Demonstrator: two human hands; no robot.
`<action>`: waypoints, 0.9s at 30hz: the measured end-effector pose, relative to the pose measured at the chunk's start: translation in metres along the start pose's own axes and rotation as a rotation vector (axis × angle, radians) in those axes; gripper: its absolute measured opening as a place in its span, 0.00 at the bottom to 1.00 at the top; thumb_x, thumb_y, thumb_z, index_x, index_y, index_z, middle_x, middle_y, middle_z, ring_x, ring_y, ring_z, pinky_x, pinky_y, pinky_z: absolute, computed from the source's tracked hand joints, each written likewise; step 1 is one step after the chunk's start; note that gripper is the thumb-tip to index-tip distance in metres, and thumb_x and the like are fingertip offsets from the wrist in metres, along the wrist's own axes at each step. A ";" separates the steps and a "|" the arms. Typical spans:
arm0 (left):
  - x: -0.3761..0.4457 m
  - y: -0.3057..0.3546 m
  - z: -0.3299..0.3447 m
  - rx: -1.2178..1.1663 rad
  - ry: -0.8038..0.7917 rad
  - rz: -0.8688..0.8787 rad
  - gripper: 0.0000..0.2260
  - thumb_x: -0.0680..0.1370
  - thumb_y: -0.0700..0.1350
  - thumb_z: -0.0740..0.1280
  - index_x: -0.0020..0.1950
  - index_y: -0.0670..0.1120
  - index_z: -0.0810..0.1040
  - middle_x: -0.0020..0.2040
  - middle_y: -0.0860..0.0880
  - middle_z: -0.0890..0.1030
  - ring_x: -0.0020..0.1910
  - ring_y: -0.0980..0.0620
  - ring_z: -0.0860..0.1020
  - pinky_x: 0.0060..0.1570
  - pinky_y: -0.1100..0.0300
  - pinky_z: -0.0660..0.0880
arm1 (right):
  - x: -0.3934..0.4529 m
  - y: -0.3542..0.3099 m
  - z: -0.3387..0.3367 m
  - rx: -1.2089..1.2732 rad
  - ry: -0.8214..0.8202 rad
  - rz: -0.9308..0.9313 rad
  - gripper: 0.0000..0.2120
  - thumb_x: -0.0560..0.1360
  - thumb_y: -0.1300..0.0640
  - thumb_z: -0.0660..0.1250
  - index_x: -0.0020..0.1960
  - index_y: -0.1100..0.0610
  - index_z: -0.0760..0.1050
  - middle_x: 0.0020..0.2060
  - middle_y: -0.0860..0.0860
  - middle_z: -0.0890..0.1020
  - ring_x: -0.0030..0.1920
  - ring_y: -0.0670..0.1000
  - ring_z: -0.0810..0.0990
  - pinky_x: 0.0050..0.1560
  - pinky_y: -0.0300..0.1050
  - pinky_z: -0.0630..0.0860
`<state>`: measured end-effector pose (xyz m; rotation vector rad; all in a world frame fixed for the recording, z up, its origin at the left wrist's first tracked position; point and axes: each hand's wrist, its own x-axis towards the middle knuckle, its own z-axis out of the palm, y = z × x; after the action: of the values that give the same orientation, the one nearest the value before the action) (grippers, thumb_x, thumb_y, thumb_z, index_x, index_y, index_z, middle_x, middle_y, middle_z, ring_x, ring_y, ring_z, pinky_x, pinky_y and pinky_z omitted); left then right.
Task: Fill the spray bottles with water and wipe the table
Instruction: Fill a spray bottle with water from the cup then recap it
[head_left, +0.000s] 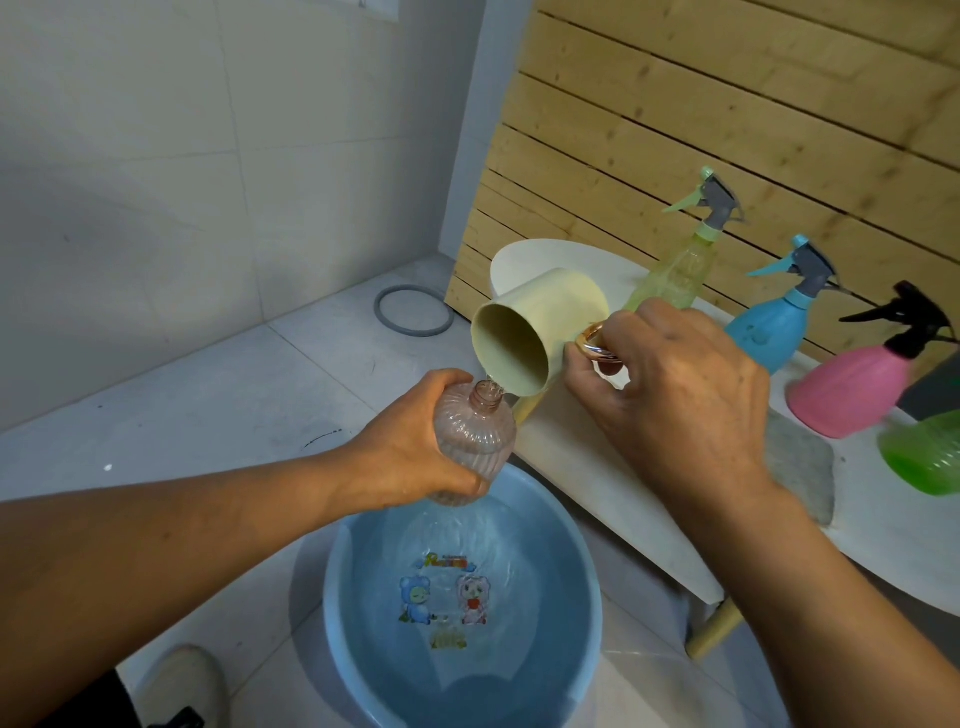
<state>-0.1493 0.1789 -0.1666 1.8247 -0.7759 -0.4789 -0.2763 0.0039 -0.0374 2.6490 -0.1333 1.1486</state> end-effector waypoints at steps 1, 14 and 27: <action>0.000 0.000 0.000 -0.002 -0.001 -0.001 0.49 0.55 0.54 0.83 0.72 0.63 0.63 0.60 0.63 0.76 0.57 0.64 0.77 0.47 0.68 0.80 | 0.000 0.000 0.000 -0.004 0.001 -0.005 0.15 0.78 0.46 0.67 0.38 0.55 0.75 0.33 0.51 0.74 0.35 0.55 0.73 0.28 0.43 0.62; -0.003 0.001 0.001 -0.035 -0.001 -0.007 0.44 0.58 0.50 0.85 0.66 0.65 0.64 0.58 0.61 0.76 0.54 0.67 0.77 0.46 0.65 0.82 | -0.003 0.001 0.007 0.185 -0.076 0.155 0.14 0.76 0.45 0.68 0.36 0.52 0.73 0.33 0.48 0.75 0.34 0.53 0.72 0.30 0.44 0.63; -0.005 0.005 0.000 -0.061 0.033 -0.013 0.43 0.59 0.42 0.87 0.65 0.62 0.69 0.53 0.66 0.79 0.53 0.65 0.80 0.43 0.71 0.78 | -0.070 0.019 0.135 0.786 -0.836 0.990 0.16 0.80 0.49 0.63 0.39 0.58 0.77 0.29 0.50 0.73 0.25 0.45 0.67 0.30 0.40 0.64</action>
<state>-0.1542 0.1812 -0.1619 1.7776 -0.7199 -0.4745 -0.2330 -0.0509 -0.1735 3.7138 -1.5517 0.0638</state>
